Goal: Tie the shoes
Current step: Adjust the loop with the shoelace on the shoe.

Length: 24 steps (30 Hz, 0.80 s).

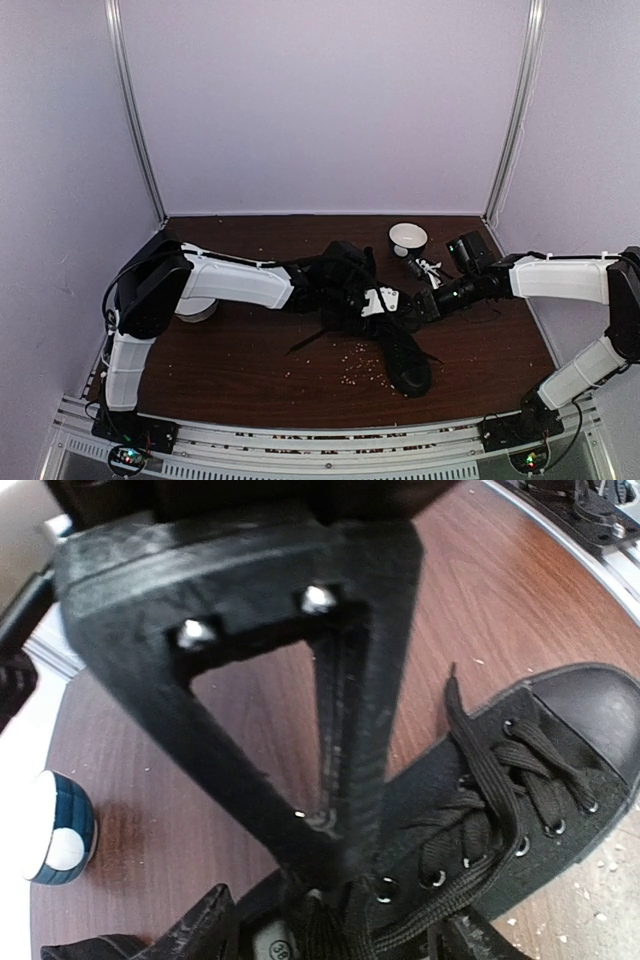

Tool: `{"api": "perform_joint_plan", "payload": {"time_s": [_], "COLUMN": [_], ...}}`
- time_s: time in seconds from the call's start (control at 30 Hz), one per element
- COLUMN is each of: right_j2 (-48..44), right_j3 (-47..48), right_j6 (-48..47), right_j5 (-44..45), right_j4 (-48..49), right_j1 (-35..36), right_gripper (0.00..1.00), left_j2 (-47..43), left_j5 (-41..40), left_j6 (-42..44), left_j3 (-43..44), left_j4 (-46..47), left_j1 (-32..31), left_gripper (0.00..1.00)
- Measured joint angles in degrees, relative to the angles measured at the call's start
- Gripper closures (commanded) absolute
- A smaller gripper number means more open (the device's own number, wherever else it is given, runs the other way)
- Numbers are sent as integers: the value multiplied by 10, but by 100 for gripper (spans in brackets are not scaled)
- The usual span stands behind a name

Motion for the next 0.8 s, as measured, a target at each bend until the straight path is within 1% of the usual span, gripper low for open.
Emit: {"api": "perform_joint_plan", "payload": {"time_s": [0.1, 0.3, 0.53, 0.6, 0.73, 0.8], "right_j2": [0, 0, -1, -3, -5, -6], "right_j3": [0, 0, 0, 0, 0, 0], "right_j6": [0, 0, 0, 0, 0, 0], "right_j5": [0, 0, 0, 0, -1, -2], "right_j4": [0, 0, 0, -1, -3, -5], "right_j1": [0, 0, 0, 0, 0, 0], "right_gripper": [100, 100, 100, 100, 100, 100], "left_j2": [0, 1, 18, 23, 30, 30], "left_j5": [5, 14, 22, 22, 21, 23], "left_j6": [6, 3, -9, -12, -20, -26], "left_j3": [2, 10, 23, 23, 23, 23], "left_j4": [-8, -8, -5, -6, -6, -6], "left_j1": [0, 0, 0, 0, 0, 0], "left_gripper": [36, 51, 58, 63, 74, 76]}}
